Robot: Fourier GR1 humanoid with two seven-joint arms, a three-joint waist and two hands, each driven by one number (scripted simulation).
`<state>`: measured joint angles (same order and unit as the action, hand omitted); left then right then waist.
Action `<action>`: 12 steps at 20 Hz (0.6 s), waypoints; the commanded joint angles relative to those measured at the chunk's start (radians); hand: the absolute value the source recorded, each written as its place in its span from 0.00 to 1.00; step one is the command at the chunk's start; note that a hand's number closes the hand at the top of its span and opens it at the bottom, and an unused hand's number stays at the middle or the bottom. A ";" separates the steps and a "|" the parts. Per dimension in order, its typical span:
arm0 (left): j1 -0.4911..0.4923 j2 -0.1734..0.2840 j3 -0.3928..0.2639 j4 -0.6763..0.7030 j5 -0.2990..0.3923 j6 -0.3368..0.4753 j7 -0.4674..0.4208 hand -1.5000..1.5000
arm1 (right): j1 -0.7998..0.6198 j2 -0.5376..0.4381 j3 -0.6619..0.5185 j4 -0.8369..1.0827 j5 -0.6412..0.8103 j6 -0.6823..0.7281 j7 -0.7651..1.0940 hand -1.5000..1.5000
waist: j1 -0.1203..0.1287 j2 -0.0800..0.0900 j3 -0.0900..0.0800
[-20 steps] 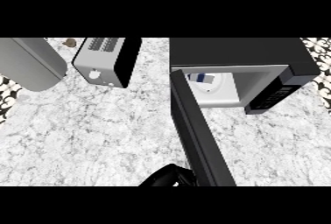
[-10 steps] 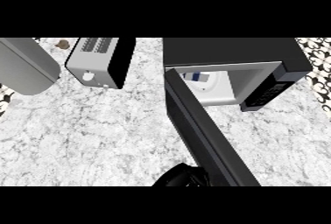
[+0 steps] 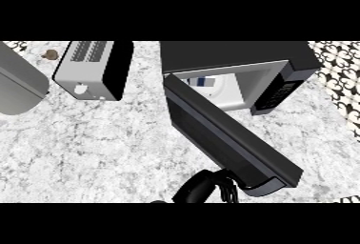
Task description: Pick up the milk, place it into the microwave and close the microwave
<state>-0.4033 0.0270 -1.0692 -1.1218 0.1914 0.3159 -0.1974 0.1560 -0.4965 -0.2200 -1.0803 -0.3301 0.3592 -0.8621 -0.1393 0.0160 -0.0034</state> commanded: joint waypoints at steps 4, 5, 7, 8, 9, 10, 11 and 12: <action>-0.130 -0.025 -0.013 -0.005 0.106 0.085 0.005 1.00 | -0.010 -0.035 0.031 -0.057 -0.021 0.092 -0.010 0.00 | -0.063 0.010 -0.002; -0.149 -0.025 -0.008 -0.016 0.112 0.107 -0.002 1.00 | -0.042 -0.018 0.041 -0.081 -0.034 0.077 0.012 0.00 | -0.058 0.009 -0.003; -0.200 -0.025 0.012 -0.015 0.113 0.142 -0.016 1.00 | -0.033 -0.033 0.054 -0.093 -0.034 0.092 0.022 0.00 | -0.083 0.008 -0.003; -0.242 -0.025 0.027 -0.005 0.121 0.135 -0.013 1.00 | -0.049 -0.035 0.061 -0.102 -0.035 0.090 0.029 0.00 | -0.088 0.013 -0.002; -0.235 -0.026 0.025 0.013 0.134 0.151 -0.023 1.00 | -0.039 -0.036 0.067 -0.113 -0.037 0.089 0.039 0.00 | -0.103 0.017 -0.003; -0.261 -0.026 0.037 0.012 0.150 0.152 -0.020 1.00 | -0.041 -0.053 0.070 -0.116 -0.039 0.104 0.043 0.00 | -0.113 0.020 -0.002; -0.290 -0.026 0.039 0.017 0.154 0.165 -0.015 1.00 | -0.061 -0.058 0.070 -0.128 -0.047 0.096 0.061 0.00 | -0.110 0.020 -0.001; -0.315 -0.026 0.052 0.025 0.166 0.166 -0.013 1.00 | -0.068 -0.071 0.062 -0.138 -0.053 0.099 0.056 0.00 | -0.124 0.021 0.000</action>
<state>-0.6316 0.0158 -1.0425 -1.1016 0.3232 0.4559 -0.2040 0.1112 -0.5423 -0.1612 -1.1966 -0.3689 0.3863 -0.7792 -0.2330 0.0328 -0.0043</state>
